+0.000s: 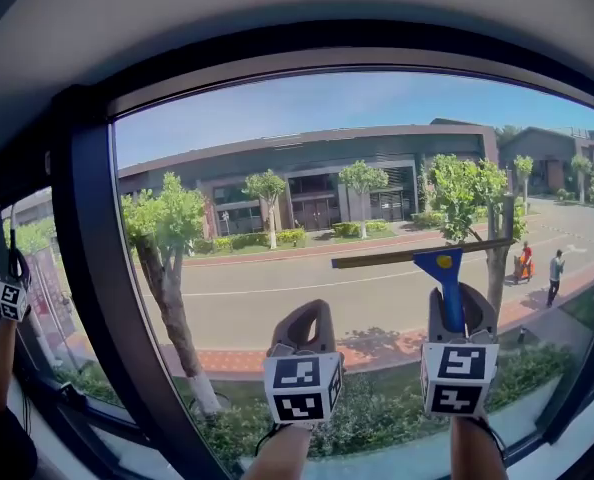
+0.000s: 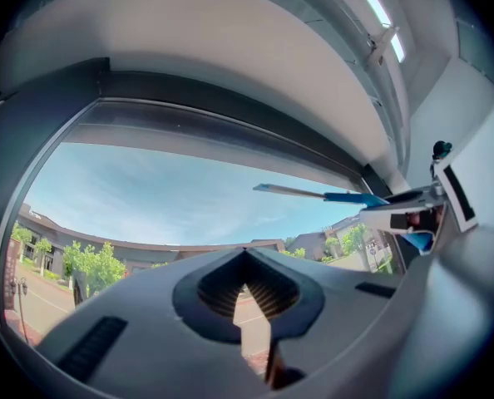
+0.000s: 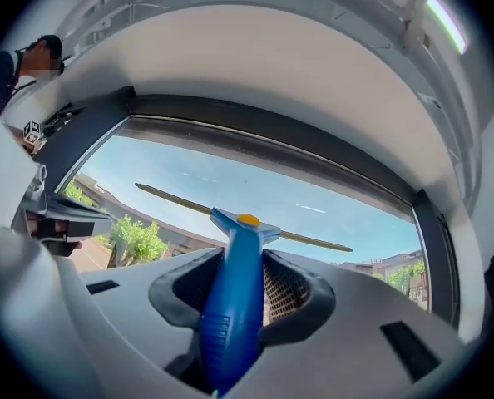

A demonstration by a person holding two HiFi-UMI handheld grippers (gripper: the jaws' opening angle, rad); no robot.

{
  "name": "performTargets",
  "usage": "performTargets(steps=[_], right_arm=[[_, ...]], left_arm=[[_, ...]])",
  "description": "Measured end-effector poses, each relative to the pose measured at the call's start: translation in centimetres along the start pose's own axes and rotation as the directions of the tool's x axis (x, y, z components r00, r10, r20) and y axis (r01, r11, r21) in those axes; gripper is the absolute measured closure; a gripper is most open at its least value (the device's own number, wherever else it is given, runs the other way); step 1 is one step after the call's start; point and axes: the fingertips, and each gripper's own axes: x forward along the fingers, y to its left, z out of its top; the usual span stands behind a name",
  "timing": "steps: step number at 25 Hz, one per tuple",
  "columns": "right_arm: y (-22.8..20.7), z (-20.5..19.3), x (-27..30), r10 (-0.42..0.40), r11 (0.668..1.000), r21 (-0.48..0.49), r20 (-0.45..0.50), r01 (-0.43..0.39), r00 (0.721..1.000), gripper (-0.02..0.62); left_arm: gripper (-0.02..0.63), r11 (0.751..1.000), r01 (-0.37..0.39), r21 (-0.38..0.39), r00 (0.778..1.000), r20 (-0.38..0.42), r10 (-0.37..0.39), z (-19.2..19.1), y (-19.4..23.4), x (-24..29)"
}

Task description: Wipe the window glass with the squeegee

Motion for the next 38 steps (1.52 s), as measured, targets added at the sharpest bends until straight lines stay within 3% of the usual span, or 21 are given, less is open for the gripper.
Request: performTargets(steps=[6,9,13,18,28,38], right_arm=[[-0.6,5.1,2.7,0.004,1.000,0.017,0.059,-0.005,0.998,0.455],[-0.5,7.6,4.4,0.007,1.000,0.027,0.086,-0.009,0.996,0.454],[-0.2,10.4,6.0,0.009,1.000,0.003,0.128,-0.010,0.992,0.454],[-0.4,13.5,7.8,0.000,1.000,-0.002,0.171,0.001,0.985,0.455],[-0.4,21.6,11.8,-0.028,0.999,-0.031,0.249,0.037,0.968,0.455],[-1.9,24.7,14.1,-0.070,0.997,0.000,0.252,0.073,0.965,0.454]], left_arm=[[0.606,1.000,-0.011,0.013,0.998,0.069,0.010,4.6,1.1,1.6],[0.606,0.998,-0.017,0.055,0.994,0.106,0.011,7.5,1.5,2.6],[0.605,0.993,-0.034,0.117,0.984,0.176,0.013,11.6,2.1,3.6],[0.606,0.990,-0.059,0.132,0.971,0.238,0.026,15.1,3.0,4.4],[0.606,0.985,-0.076,0.152,0.956,0.290,0.029,18.9,4.5,6.2],[0.606,0.982,-0.091,0.164,0.940,0.340,0.031,22.3,5.1,6.4]])
